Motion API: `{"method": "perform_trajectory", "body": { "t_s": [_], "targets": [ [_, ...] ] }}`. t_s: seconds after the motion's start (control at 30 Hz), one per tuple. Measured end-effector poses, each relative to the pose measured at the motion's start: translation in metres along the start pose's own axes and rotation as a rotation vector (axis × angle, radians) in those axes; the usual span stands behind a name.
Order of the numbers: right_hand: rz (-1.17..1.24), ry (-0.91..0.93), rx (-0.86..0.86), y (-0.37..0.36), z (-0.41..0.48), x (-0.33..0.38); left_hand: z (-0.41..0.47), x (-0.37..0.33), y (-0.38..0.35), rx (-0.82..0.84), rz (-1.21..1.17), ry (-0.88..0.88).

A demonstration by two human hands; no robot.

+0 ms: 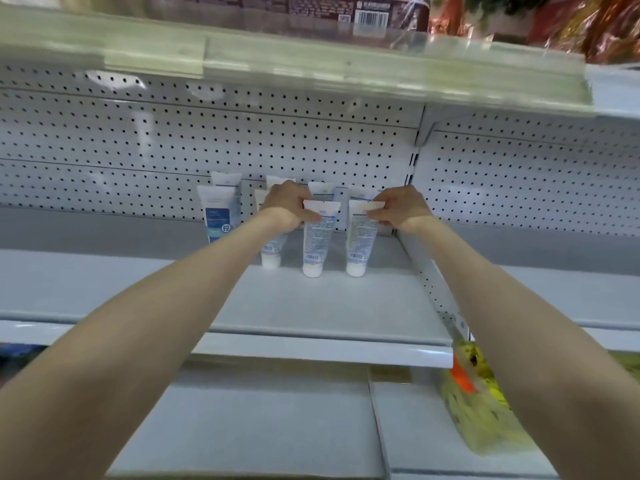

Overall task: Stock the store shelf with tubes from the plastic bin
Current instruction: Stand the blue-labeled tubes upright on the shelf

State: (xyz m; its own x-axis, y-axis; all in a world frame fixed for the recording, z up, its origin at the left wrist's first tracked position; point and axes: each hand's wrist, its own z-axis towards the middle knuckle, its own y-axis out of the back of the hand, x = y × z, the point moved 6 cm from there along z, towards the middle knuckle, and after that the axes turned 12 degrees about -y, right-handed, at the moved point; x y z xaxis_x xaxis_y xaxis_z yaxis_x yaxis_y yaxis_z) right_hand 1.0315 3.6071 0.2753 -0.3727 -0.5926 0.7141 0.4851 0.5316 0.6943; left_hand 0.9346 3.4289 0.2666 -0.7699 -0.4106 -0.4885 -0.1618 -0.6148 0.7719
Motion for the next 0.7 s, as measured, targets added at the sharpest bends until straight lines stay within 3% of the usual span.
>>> {"method": "perform_trajectory", "body": {
  "t_s": [0.7],
  "targets": [
    [0.017, -0.007, 0.011, -0.007, 0.014, -0.010, 0.007, 0.004, -0.006, -0.028, -0.030, 0.024]
  ]
}}
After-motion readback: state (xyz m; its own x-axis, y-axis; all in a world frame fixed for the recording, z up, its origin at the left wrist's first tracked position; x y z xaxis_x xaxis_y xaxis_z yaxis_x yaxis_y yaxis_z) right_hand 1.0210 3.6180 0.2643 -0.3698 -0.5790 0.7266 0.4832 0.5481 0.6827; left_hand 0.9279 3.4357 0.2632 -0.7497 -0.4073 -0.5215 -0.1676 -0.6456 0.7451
